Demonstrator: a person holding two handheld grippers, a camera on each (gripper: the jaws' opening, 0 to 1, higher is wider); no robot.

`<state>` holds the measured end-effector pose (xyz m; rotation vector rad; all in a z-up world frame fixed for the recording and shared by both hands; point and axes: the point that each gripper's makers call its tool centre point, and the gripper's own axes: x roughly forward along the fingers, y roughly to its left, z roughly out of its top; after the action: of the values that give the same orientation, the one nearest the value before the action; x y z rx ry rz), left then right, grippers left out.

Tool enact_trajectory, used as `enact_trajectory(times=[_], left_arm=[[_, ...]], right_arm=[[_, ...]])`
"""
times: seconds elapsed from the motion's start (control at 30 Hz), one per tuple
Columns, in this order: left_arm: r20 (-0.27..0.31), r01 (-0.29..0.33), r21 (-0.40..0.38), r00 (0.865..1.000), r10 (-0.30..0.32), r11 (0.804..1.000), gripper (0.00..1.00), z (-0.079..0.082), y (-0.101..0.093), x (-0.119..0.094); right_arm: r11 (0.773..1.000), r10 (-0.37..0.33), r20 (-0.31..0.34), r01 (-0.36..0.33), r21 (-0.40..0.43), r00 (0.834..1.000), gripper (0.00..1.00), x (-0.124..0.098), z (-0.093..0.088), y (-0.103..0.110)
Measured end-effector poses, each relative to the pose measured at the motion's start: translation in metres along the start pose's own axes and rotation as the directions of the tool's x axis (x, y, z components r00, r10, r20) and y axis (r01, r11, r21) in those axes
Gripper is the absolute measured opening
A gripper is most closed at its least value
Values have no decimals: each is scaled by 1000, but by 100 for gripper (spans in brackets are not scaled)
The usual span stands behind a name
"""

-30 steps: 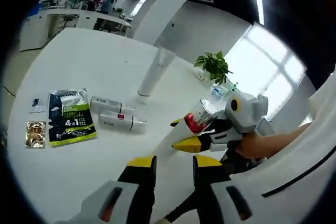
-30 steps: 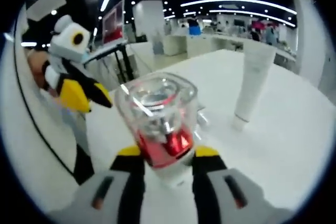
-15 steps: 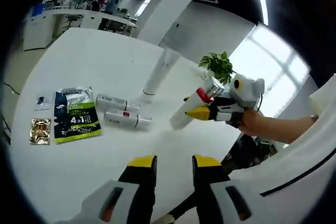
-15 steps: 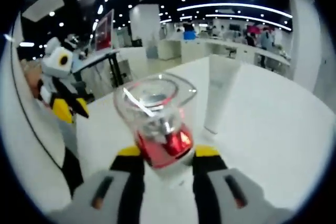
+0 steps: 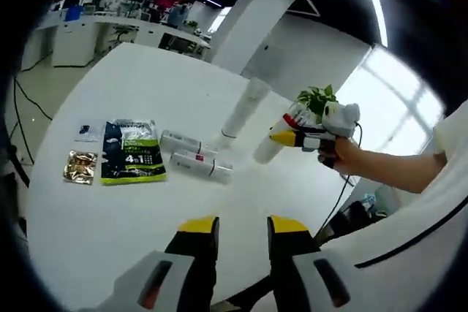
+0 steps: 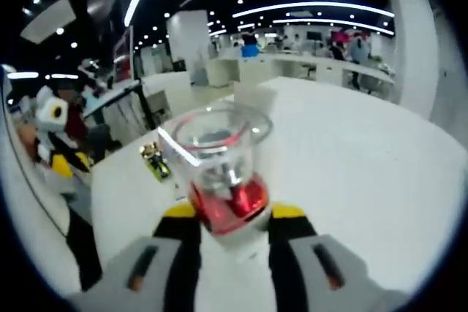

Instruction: Arrange the skincare products in the storage area until every visible bottle or jar stands upright without overlapping.

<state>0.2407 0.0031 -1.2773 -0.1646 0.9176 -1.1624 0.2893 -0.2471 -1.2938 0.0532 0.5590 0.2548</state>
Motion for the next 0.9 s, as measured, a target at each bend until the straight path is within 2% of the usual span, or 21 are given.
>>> enact_trajectory(times=[0.07, 0.1, 0.17, 0.27, 0.33, 0.4, 0.43, 0.47, 0.53, 0.63, 0.67, 0.73, 0.77, 0.9], left_arm=[[26, -46, -61, 999, 48, 997, 26, 1, 11, -5], [30, -51, -67, 998, 54, 996, 26, 1, 12, -6], [29, -48, -62, 998, 50, 997, 26, -1, 11, -8], [-4, -46, -19, 999, 46, 999, 26, -5, 10, -12], [30, -63, -18, 998, 64, 998, 26, 1, 14, -17], [65, -81, -64, 994, 85, 995, 26, 4, 19, -19], [52, -106, -114, 992, 113, 988, 26, -1, 24, -20], [48, -117, -127, 991, 124, 985, 26, -2, 24, -20], [50, -103, -104, 993, 109, 989, 26, -3, 18, -18], [14, -72, -38, 997, 73, 997, 26, -7, 4, -16], [24, -78, -35, 997, 79, 996, 26, -6, 4, -18], [43, -94, -45, 995, 95, 995, 26, -3, 6, -20], [70, -120, -77, 990, 125, 990, 26, -1, 11, -22], [85, -150, -113, 983, 160, 982, 26, -4, 12, -25]], right_arm=[[1000, 6, -23, -6, -14, 1000, 32, 4, -2, -3], [1000, 6, -25, -6, -17, 1000, 32, 4, -2, -4], [999, 14, -35, -15, -35, 999, 32, 5, -2, -6], [999, 24, -35, -26, -39, 999, 32, 7, -2, -11], [999, 34, -35, -35, -29, 999, 32, 11, -3, -17], [999, 36, -44, -37, -23, 998, 32, 18, -4, -25], [999, 35, -48, -36, -20, 998, 32, 20, -4, -27], [999, 37, -49, -38, -20, 998, 32, 22, -3, -30], [998, 47, -48, -49, -36, 998, 32, 25, -3, -31], [998, 53, -46, -55, -40, 998, 32, 29, -3, -36], [998, 57, -44, -58, -22, 997, 32, 31, -3, -40], [998, 65, -35, -65, -15, 997, 32, 34, -2, -42], [997, 69, -33, -70, -12, 997, 32, 37, -1, -44], [996, 79, -37, -81, -45, 996, 32, 43, 1, -47]])
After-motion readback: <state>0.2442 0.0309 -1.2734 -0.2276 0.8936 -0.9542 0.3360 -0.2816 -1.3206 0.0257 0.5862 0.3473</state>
